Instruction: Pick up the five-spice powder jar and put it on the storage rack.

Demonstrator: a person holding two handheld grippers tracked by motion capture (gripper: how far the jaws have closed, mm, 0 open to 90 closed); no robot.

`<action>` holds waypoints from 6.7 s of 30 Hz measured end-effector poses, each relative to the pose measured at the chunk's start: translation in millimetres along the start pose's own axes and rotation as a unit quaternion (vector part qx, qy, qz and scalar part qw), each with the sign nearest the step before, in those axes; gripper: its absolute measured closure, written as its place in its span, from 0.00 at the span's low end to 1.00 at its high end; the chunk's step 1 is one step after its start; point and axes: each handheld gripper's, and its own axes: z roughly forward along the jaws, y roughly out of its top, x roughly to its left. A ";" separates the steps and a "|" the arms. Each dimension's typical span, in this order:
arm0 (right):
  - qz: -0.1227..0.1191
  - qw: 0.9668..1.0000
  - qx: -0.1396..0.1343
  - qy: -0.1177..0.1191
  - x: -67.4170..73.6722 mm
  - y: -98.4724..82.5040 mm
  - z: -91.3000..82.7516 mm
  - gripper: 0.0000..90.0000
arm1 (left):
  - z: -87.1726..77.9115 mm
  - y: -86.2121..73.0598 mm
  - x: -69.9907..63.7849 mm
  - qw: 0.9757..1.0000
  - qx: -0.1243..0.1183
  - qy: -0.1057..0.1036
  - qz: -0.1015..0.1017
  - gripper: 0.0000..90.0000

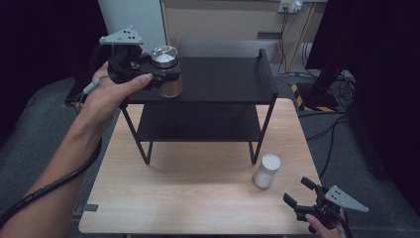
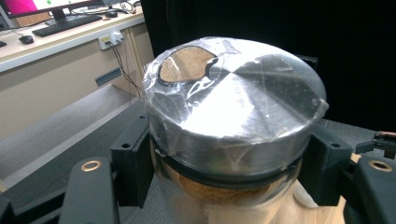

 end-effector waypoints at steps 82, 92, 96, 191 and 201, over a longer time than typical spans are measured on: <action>0.010 1.000 -0.005 0.004 -2.9 -1.4 -0.9 0.02 | 5.8 -13.9 8.8 0.998 0.014 0.045 -0.044 0.06; 0.009 1.000 -0.013 0.004 -1.9 1.0 -2.4 0.02 | -22.4 -22.1 -7.2 0.998 -0.003 0.044 -0.043 0.03; 0.009 1.000 -0.016 0.006 -1.8 1.4 -2.4 0.02 | -35.6 -30.4 -18.7 0.998 -0.017 0.041 -0.039 0.02; -0.009 1.000 -0.019 0.017 8.5 7.2 8.0 0.02 | -14.2 -317.9 -107.3 0.995 -0.016 0.022 -0.096 0.04; -0.009 1.000 -0.020 0.017 9.5 7.8 7.9 0.02 | -13.8 -317.5 -108.6 0.995 -0.013 0.022 -0.093 0.04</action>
